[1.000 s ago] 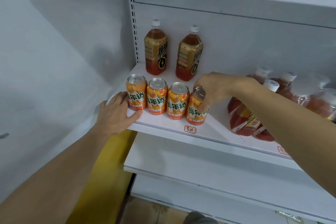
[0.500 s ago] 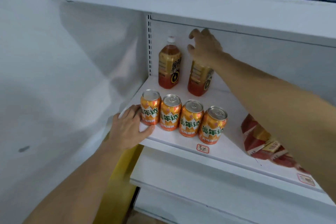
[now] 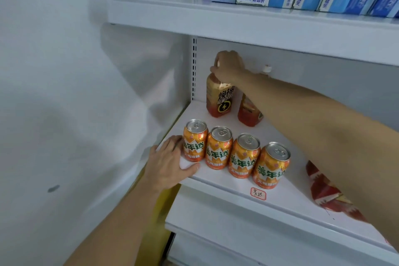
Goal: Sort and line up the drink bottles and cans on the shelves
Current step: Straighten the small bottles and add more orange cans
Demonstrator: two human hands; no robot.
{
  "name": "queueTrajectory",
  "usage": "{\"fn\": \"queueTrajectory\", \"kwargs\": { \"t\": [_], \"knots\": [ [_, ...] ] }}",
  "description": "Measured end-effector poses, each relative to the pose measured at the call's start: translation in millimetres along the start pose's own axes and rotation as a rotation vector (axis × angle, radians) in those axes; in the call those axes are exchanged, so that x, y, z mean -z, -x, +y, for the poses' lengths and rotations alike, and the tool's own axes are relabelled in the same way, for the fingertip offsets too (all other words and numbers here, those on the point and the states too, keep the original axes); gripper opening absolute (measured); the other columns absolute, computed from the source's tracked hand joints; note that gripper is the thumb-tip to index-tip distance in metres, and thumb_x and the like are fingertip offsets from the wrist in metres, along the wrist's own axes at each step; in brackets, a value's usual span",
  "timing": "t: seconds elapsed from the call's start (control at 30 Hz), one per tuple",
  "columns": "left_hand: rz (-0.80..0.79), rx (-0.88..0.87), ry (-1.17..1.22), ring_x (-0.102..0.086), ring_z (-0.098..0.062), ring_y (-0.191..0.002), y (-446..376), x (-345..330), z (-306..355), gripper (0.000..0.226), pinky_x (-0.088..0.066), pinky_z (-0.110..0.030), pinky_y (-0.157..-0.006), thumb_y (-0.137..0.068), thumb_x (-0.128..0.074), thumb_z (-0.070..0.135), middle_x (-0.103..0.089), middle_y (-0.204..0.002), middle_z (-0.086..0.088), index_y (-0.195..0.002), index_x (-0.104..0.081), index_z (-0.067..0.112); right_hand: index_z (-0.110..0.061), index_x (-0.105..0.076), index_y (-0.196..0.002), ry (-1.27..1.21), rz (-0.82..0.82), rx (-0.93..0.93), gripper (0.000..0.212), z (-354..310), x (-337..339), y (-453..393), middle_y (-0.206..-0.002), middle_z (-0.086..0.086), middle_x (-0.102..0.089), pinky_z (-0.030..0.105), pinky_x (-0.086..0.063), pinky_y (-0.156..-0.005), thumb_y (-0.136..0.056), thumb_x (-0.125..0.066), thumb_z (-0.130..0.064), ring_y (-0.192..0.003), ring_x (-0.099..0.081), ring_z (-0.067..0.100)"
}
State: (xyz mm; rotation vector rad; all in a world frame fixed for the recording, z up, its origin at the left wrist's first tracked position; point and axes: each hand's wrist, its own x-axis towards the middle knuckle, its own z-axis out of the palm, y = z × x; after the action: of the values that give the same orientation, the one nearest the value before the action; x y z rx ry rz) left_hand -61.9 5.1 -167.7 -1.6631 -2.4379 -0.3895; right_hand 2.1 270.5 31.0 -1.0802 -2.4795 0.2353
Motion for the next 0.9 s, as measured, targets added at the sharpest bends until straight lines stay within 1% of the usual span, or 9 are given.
{"fn": "queueTrajectory", "kwargs": {
  "t": [0.1, 0.23, 0.33, 0.43, 0.5, 0.6, 0.67, 0.77, 0.9],
  "knots": [
    [-0.027, 0.014, 0.015, -0.043, -0.015, -0.14, 0, 4, 2, 0.099, -0.04, -0.048, -0.111, -0.075, -0.036, 0.092, -0.044, -0.155, 0.007, -0.15, -0.039, 0.029, -0.022, -0.069, -0.094, -0.169, 0.137, 0.016, 0.01, -5, 14, 23, -0.113, 0.002, -0.068, 0.025, -0.043, -0.084, -0.093, -0.068, -0.031, -0.109, -0.062, 0.019],
    [-0.183, 0.066, 0.185, -0.032, -0.019, -0.149, 1, 14, 0, 0.119, -0.028, -0.051, -0.121, -0.064, -0.049, 0.098, -0.03, -0.165, 0.005, -0.158, -0.021, 0.031, -0.018, -0.071, -0.088, -0.364, 0.315, 0.036, 0.02, -20, 51, 77, -0.09, -0.003, -0.07, 0.023, -0.045, -0.081, -0.093, -0.066, -0.036, -0.085, -0.061, 0.008],
    [0.029, 0.234, 0.823, -0.02, -0.016, -0.155, 10, 46, 0, 0.123, -0.02, -0.041, -0.126, -0.062, -0.045, 0.101, -0.019, -0.17, 0.006, -0.161, -0.016, 0.034, -0.022, -0.067, -0.086, -0.596, 0.368, 0.034, 0.018, -33, 77, 125, -0.079, -0.012, -0.063, 0.026, -0.048, -0.079, -0.094, -0.067, -0.038, -0.076, -0.059, 0.005],
    [0.361, 0.302, 1.425, -0.044, -0.008, -0.141, 16, 104, 25, 0.102, -0.04, -0.017, -0.109, -0.079, -0.036, 0.088, -0.044, -0.158, -0.006, -0.156, -0.036, 0.022, -0.029, -0.062, -0.084, -0.911, 0.318, 0.044, 0.014, -45, 86, 172, -0.08, -0.007, -0.066, 0.031, -0.052, -0.063, -0.093, -0.07, -0.036, -0.071, -0.064, 0.015],
    [0.438, 0.324, 1.749, -0.06, -0.016, -0.129, 22, 133, 43, 0.08, -0.055, -0.032, -0.099, -0.091, -0.036, 0.074, -0.06, -0.142, -0.007, -0.15, -0.047, 0.02, -0.027, -0.062, -0.084, -1.013, 0.297, 0.08, 0.014, -50, 88, 200, -0.075, -0.004, -0.065, 0.029, -0.048, -0.054, -0.095, -0.07, -0.027, -0.062, -0.061, 0.014],
    [0.547, 0.289, 1.789, -0.061, -0.025, -0.129, 45, 150, 61, 0.061, -0.055, -0.052, -0.099, -0.1, -0.048, 0.053, -0.062, -0.14, -0.007, -0.152, -0.043, 0.022, -0.021, -0.062, -0.093, -1.076, 0.292, 0.105, 0.008, -45, 95, 232, -0.072, -0.002, -0.062, 0.026, -0.046, -0.047, -0.098, -0.067, -0.02, -0.055, -0.057, 0.01],
    [0.593, 0.244, 1.775, -0.061, -0.025, -0.129, 60, 151, 74, 0.067, -0.051, -0.058, -0.104, -0.094, -0.061, 0.049, -0.06, -0.141, -0.008, -0.153, -0.04, 0.024, -0.019, -0.062, -0.099, -1.058, 0.352, 0.094, 0.002, -36, 96, 250, -0.08, -0.003, -0.063, 0.025, -0.048, -0.056, -0.099, -0.064, -0.019, -0.065, -0.058, 0.009],
    [0.654, 0.119, 1.651, -0.061, -0.027, -0.128, 73, 161, 107, 0.09, -0.055, -0.051, -0.101, -0.08, -0.076, 0.063, -0.058, -0.141, -0.011, -0.154, -0.039, 0.026, -0.016, -0.06, -0.098, -1.032, 0.578, 0.033, 0.006, -25, 96, 284, -0.088, -0.007, -0.064, 0.027, -0.051, -0.071, -0.099, -0.054, -0.015, -0.08, -0.061, 0.007],
    [0.622, -0.102, 1.584, -0.059, -0.028, -0.127, 75, 179, 155, 0.101, -0.057, -0.036, -0.092, -0.077, -0.078, 0.065, -0.052, -0.142, -0.012, -0.155, -0.035, 0.018, -0.009, -0.052, -0.097, -1.042, 0.86, 0.005, 0.015, -4, 121, 327, -0.077, -0.018, -0.053, 0.01, -0.037, -0.062, -0.098, -0.044, 0.004, -0.066, -0.047, -0.005]
  ]
}}
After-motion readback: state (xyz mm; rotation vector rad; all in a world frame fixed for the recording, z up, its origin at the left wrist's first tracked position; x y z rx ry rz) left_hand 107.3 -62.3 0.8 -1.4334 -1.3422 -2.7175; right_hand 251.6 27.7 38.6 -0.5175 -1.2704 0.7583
